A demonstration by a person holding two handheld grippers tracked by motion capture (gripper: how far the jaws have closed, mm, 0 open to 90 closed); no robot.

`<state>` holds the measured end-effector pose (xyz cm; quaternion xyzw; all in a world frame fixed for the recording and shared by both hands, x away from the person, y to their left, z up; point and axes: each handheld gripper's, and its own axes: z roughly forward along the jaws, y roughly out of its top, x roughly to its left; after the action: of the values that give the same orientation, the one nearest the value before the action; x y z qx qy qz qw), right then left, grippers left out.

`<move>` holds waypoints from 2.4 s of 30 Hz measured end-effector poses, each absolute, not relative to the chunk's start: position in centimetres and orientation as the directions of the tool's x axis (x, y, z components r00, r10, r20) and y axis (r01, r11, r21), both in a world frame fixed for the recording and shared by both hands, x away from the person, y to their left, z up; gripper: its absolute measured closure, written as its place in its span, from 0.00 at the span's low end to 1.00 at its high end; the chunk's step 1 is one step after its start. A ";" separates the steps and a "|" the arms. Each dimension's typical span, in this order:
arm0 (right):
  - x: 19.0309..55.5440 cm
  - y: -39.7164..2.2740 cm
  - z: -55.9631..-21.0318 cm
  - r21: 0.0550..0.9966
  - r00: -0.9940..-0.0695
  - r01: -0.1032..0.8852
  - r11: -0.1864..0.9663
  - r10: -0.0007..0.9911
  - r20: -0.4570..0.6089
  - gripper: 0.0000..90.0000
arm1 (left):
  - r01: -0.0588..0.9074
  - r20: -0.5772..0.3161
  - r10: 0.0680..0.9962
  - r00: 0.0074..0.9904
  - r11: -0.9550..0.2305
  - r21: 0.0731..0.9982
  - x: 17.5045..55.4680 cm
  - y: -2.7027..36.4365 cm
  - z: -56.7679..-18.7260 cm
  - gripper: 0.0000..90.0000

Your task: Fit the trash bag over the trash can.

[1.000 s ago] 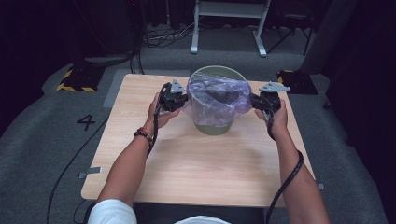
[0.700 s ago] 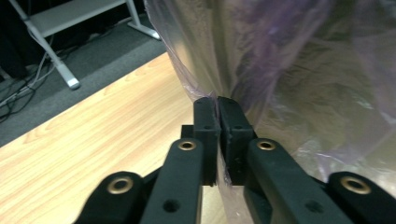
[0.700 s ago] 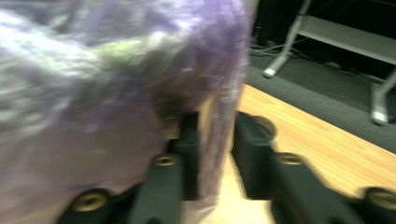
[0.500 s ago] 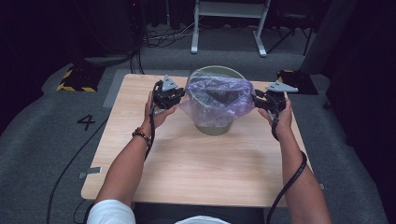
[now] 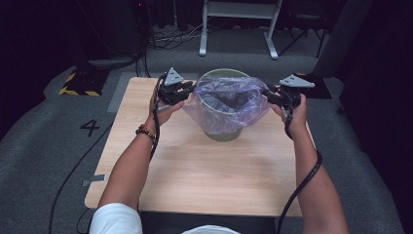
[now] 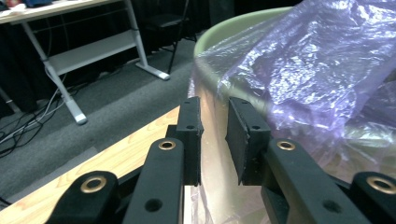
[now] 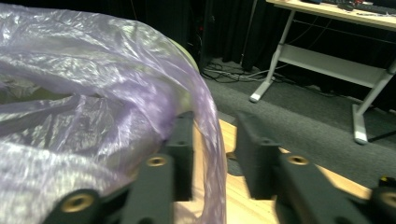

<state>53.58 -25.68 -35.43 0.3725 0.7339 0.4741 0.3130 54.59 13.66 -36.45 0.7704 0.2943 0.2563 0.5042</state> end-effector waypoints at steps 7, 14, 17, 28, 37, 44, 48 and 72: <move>54.8 -24.8 -34.9 0.927 -0.523 0.258 0.270 0.846 -0.101 0.98 | 0.192 0.132 0.704 0.698 -0.362 0.912 55.3 12.9 -35.7 1.00; 56.8 -24.6 -35.3 0.923 -0.508 0.307 0.235 0.860 -0.050 0.99 | 0.234 0.162 0.738 0.655 -0.403 0.885 56.5 12.0 -36.3 1.00; 57.9 -24.5 -36.2 0.906 -0.482 0.352 0.235 0.875 -0.039 0.99 | 0.263 0.157 0.746 0.648 -0.411 0.873 57.0 11.7 -37.0 1.00; 58.2 -25.2 -39.4 0.876 -0.476 0.429 0.219 0.879 0.013 0.78 | 0.284 0.151 0.745 0.649 -0.421 0.861 56.8 10.7 -39.3 1.00; 56.2 -27.0 -37.2 0.909 -0.454 0.356 0.217 0.890 -0.035 0.55 | 0.240 0.173 0.763 0.623 -0.397 0.886 55.3 13.3 -38.0 0.75; 55.4 -28.1 -35.6 0.935 -0.463 0.315 0.163 0.886 0.001 0.51 | 0.224 0.048 0.750 0.660 -0.257 0.940 54.8 15.6 -35.9 0.49; 55.1 -27.7 -35.1 0.945 -0.503 0.291 0.153 0.864 0.015 0.50 | 0.199 0.025 0.739 0.674 -0.213 0.957 54.2 16.1 -35.1 0.35; 56.1 -24.1 -33.9 0.909 -0.639 0.299 0.289 0.769 -0.035 0.79 | 0.181 0.128 0.657 0.743 -0.382 0.906 55.8 12.1 -33.8 0.92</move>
<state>56.12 -24.10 -33.86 0.3488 0.7653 0.4833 0.2429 55.83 12.12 -33.77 0.7948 0.2638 0.2431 0.4895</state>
